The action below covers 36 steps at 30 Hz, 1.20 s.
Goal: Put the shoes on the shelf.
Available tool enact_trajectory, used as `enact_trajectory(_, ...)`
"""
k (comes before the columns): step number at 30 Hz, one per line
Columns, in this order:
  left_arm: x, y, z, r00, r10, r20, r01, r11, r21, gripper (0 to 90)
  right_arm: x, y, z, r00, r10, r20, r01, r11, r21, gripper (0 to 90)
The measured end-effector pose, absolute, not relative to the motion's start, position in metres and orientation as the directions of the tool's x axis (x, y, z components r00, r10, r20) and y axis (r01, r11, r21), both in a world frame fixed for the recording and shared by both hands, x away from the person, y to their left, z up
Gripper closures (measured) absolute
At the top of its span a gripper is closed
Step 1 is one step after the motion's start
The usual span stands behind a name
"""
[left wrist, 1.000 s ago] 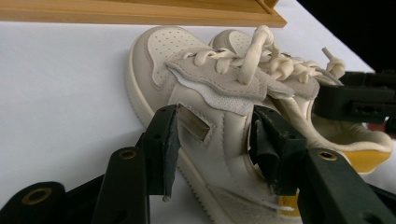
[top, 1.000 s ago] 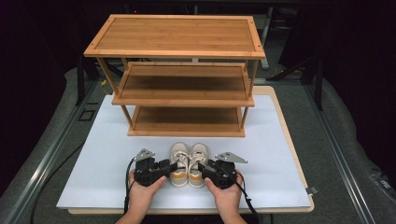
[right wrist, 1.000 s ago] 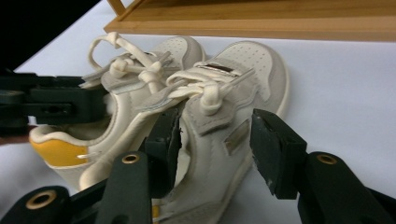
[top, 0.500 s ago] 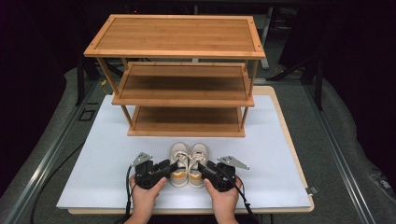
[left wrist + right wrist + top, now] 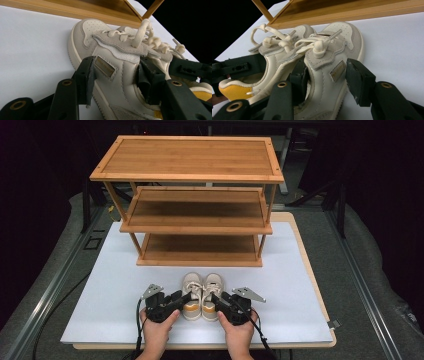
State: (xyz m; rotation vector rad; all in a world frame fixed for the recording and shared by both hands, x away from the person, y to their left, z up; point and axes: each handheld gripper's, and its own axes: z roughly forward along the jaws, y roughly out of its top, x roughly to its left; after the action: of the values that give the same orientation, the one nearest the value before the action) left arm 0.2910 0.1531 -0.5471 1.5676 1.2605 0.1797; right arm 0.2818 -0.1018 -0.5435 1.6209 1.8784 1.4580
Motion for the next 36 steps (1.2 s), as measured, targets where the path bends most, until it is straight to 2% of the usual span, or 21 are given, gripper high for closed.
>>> enact_trajectory(36,0.2882,0.1518,-0.5497,0.408,0.773,-0.485,0.603,0.171,0.779,53.9,0.28,-0.099,-0.5442,-0.302,0.865,0.402,0.588,-0.162,0.792,57.6)
